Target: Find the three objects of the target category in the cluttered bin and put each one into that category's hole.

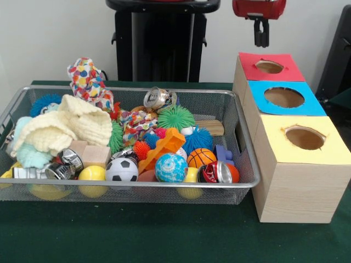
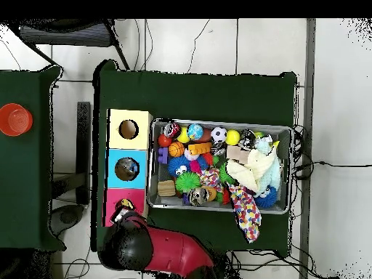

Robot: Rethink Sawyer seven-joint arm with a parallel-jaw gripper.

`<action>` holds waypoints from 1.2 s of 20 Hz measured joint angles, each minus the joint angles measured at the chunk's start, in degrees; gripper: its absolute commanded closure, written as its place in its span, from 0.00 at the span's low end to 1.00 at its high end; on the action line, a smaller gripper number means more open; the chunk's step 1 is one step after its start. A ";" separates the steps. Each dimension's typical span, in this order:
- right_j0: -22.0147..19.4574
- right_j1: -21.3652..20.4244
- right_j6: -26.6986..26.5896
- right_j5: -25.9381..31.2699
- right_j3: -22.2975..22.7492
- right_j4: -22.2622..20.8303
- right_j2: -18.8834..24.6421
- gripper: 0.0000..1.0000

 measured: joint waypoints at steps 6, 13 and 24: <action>2.29 -2.49 0.00 3.04 -0.55 -0.77 -2.68 1.00; 2.80 -4.09 0.00 3.27 -2.38 -6.04 -6.51 1.00; 7.63 -4.12 0.00 3.28 -6.46 -14.02 -13.83 1.00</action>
